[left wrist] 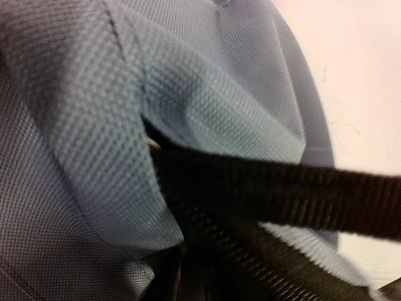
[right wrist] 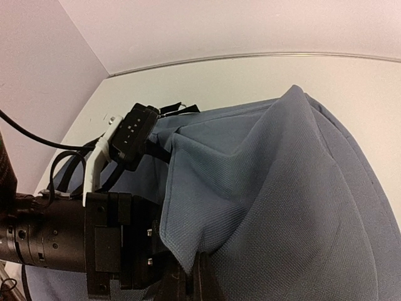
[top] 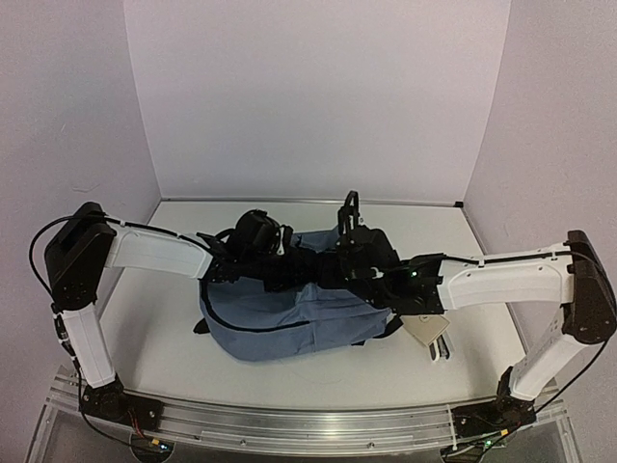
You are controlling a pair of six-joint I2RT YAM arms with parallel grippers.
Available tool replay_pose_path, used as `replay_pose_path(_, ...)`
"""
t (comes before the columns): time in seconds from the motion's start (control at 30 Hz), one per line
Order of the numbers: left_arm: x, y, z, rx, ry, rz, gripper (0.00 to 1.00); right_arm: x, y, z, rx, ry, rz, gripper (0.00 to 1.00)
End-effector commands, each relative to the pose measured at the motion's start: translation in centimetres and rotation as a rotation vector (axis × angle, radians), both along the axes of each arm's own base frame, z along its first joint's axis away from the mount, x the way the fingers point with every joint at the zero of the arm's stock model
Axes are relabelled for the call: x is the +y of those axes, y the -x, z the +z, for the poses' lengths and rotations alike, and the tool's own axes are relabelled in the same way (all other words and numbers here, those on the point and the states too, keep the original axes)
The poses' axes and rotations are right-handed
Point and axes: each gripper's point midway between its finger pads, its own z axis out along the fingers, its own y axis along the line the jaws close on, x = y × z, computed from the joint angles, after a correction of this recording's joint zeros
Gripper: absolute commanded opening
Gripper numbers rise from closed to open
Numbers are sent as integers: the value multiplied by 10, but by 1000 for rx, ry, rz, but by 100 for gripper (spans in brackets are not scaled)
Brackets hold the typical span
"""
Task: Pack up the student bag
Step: Adjust the student bag at the center of the board, then pick up the personal item from the center of the board.
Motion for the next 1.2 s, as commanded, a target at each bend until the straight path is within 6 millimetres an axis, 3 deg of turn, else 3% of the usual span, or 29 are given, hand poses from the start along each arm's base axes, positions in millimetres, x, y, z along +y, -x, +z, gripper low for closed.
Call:
replay_pose_path(0.0, 38, 4, -32, 17, -204, 40, 19, -18, 2, 70, -114, -152, -81, 51)
replay_pose_path(0.03, 38, 3, -19, -11, -192, 34, 22, -27, 2, 67, -110, -137, -107, 66)
replay_pose_path(0.1, 40, 2, 3, -57, -164, 35, 26, -45, 1, 60, -106, -104, -162, 79)
replay_pose_path(0.27, 55, 11, 32, -106, -137, 50, 33, -105, -15, 28, -9, -57, -263, 89)
replay_pose_path(0.43, 81, 21, 41, -99, -175, 100, 43, -166, -26, -10, 141, -75, -320, 98)
replay_pose_path(0.57, 95, 25, 52, -106, -158, 126, 57, -205, -20, -55, 302, -63, -363, 95)
replay_pose_path(0.73, 103, 25, 71, -134, -115, 134, 77, -238, -2, -103, 477, -105, -410, 89)
replay_pose_path(0.97, 111, 28, 82, -146, -59, 113, 93, -277, 23, -124, 544, -117, -539, 89)
replay_pose_path(1.07, 116, 28, 86, -149, -37, 113, 94, -282, 32, -133, 574, -121, -561, 88)
replay_pose_path(1.17, 120, 27, 85, -147, -30, 115, 95, -281, 38, -139, 599, -130, -558, 80)
